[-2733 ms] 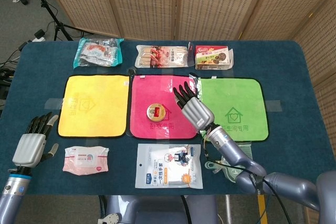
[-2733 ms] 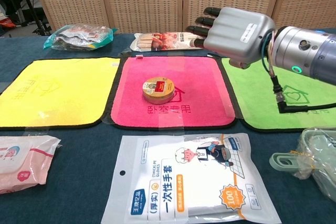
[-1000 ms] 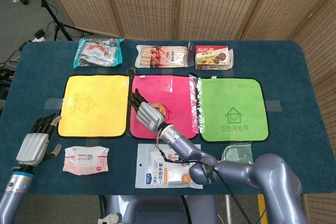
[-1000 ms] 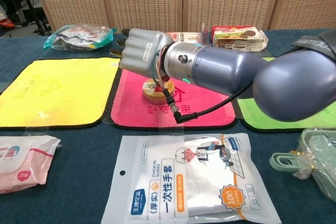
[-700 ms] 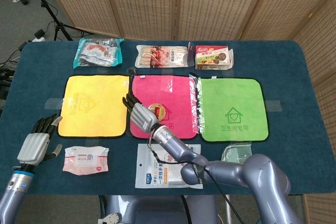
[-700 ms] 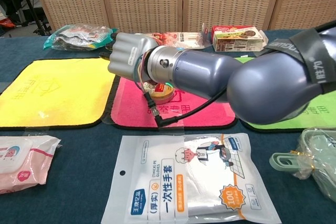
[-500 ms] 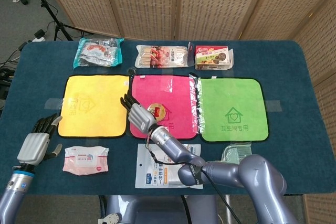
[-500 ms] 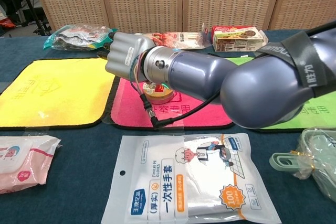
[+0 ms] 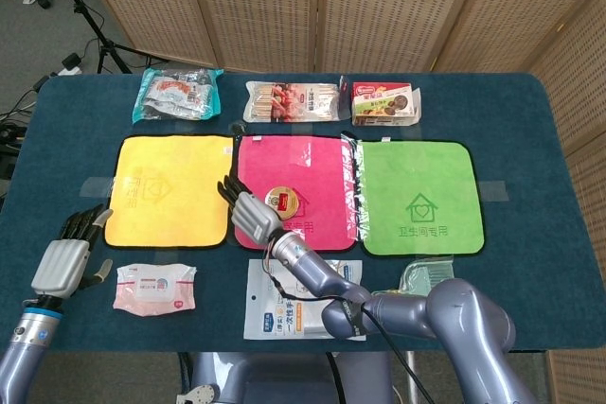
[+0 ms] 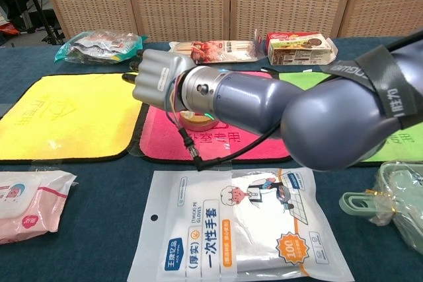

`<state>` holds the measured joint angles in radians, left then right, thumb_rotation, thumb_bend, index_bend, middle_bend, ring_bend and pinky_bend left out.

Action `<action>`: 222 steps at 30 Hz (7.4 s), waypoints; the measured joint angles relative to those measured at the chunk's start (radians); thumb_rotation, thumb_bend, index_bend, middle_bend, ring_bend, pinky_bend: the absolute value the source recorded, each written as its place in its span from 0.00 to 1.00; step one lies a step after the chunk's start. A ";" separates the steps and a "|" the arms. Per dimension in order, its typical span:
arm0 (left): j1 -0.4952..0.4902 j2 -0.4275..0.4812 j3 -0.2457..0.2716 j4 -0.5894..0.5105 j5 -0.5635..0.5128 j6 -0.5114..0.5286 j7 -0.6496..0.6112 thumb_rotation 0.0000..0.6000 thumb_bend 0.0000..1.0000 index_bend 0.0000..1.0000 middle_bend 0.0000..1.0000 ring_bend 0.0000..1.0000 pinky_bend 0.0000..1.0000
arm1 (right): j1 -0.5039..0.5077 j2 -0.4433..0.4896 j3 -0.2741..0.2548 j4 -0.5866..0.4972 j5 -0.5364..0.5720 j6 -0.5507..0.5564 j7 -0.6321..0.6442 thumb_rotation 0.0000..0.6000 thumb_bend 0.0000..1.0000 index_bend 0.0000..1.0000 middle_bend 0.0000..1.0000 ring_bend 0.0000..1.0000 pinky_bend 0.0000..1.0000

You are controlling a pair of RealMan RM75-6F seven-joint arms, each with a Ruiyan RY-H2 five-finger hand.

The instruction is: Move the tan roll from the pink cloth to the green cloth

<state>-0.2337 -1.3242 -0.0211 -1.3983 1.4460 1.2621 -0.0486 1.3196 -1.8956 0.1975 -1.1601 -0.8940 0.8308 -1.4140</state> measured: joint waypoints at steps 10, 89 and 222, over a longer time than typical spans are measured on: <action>-0.002 0.000 0.003 0.000 0.002 -0.002 -0.002 1.00 0.38 0.08 0.00 0.00 0.00 | -0.003 -0.010 -0.030 0.027 0.026 -0.008 0.033 1.00 0.89 0.23 0.00 0.00 0.05; -0.007 -0.005 0.016 -0.006 0.010 -0.008 0.003 1.00 0.38 0.08 0.00 0.00 0.00 | -0.033 0.021 -0.144 -0.028 0.130 0.087 -0.005 1.00 0.49 0.23 0.00 0.00 0.05; 0.012 0.002 -0.021 -0.007 -0.024 0.045 -0.006 1.00 0.39 0.08 0.00 0.00 0.00 | -0.271 0.318 -0.155 -0.153 0.206 0.254 0.087 1.00 0.48 0.23 0.00 0.00 0.05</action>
<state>-0.2221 -1.3225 -0.0418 -1.4052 1.4219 1.3074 -0.0541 1.0490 -1.5775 0.0430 -1.3134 -0.6881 1.0845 -1.3273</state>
